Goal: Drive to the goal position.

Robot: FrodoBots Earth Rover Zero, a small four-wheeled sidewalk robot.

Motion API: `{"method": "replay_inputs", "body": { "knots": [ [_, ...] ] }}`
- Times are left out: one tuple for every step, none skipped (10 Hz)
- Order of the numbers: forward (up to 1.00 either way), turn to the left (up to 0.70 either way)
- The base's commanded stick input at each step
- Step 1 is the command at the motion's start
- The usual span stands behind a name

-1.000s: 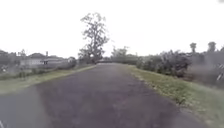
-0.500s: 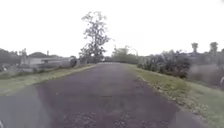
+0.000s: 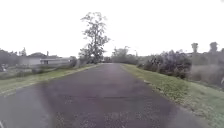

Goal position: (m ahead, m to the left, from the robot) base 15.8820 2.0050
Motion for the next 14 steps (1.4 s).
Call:
{"method": "replay_inputs", "body": {
  "knots": [
    [0.0, 0.0],
    [0.7, 0.0],
    [0.7, 0.0],
    [0.7, 0.0],
    [0.7, 0.0],
    [0.7, 0.0],
    [0.7, -0.24],
    [0.7, -0.35],
    [0.7, -0.35],
    [0.7, -0.35],
    [0.7, -0.28],
    [0.7, -0.16],
    [0.7, 0.0],
    [0.7, 0.0]
  ]
}}
